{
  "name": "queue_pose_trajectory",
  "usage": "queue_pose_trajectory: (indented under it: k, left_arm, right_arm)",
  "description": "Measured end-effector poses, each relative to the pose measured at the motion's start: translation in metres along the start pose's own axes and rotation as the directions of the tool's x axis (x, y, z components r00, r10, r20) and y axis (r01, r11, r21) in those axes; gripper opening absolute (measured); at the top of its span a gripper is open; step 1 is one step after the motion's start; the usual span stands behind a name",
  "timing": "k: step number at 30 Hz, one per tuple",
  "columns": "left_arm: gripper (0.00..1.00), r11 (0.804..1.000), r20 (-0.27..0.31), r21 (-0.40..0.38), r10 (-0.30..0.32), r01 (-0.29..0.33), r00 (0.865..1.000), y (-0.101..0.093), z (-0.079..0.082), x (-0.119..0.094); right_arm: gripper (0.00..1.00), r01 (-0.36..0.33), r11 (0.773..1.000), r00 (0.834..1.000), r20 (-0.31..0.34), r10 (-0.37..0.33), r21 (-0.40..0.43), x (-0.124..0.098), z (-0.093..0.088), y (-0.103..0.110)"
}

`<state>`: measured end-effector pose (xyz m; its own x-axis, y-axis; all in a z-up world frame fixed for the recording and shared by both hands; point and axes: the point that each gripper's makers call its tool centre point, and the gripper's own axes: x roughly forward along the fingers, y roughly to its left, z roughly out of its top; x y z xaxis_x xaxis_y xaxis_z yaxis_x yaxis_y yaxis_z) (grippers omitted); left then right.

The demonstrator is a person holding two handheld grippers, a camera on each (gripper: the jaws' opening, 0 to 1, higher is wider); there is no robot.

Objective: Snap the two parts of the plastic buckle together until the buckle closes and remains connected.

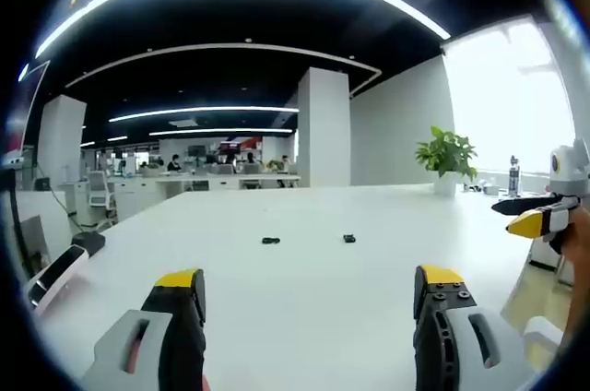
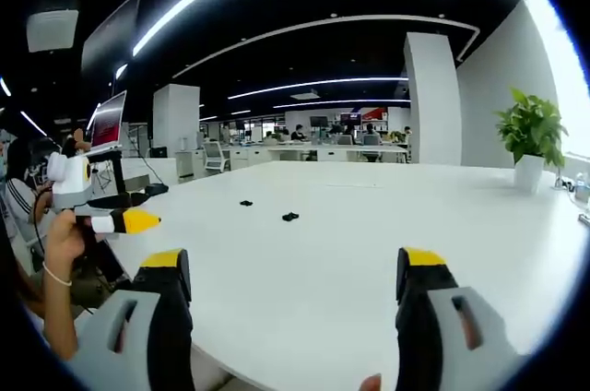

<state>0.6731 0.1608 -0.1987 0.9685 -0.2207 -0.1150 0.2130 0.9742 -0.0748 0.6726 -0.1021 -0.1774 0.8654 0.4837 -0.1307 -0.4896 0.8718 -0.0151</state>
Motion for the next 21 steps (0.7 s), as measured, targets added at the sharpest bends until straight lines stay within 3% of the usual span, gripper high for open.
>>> queue_pose_trajectory:
  k: [11,21]
  left_arm:
    - [0.95,1.000,-0.026,0.010,-0.017,0.018,1.000,-0.005,-0.005,0.009]
    - [0.95,0.998,-0.060,0.009,-0.058,0.058,0.997,-0.003,-0.014,0.022]
  right_arm:
    - [0.92,-0.004,1.000,1.000,-0.004,0.004,0.020,0.005,-0.005,-0.004]
    - [0.92,-0.041,0.999,0.999,-0.015,0.042,0.014,0.015,-0.005,0.006]
